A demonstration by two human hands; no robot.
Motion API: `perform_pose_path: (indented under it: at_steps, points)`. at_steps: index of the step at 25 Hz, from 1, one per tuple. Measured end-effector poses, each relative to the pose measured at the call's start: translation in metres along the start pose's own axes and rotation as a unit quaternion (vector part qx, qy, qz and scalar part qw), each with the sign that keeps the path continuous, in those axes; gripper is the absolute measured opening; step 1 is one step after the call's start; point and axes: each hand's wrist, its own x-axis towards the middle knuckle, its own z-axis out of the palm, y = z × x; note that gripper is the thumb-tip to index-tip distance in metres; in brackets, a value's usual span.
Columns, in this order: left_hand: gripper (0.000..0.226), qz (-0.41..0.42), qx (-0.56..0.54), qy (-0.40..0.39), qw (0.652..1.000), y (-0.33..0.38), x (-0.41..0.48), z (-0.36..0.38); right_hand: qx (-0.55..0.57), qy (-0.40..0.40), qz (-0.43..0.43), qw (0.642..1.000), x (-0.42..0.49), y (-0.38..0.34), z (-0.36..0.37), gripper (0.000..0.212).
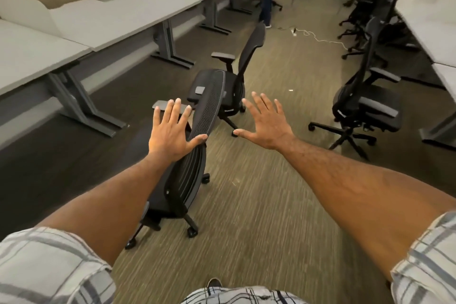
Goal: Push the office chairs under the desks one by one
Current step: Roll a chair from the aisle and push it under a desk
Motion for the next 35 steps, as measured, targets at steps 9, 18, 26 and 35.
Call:
perform_pose_path:
  at_steps: [9,18,26,35]
  points:
    - [0.103,-0.203,-0.019,-0.005,0.979,0.040,0.069,0.024,0.038,0.005,-0.174,0.984,0.155,0.041,0.049,0.106]
    - [0.110,-0.485,-0.127,-0.158,0.851,0.112,0.112,0.051,0.043,-0.031,-0.352,0.934,0.271,0.077,0.068,0.106]
    - [0.096,-0.482,-0.034,-0.159,0.861,0.090,0.120,0.049,0.046,-0.147,-0.370,0.916,0.351,0.066,0.106,0.111]
    - [0.096,-0.507,0.002,-0.125,0.853,0.058,0.103,0.051,0.091,-0.014,-0.492,0.865,0.383,0.000,0.120,0.075]
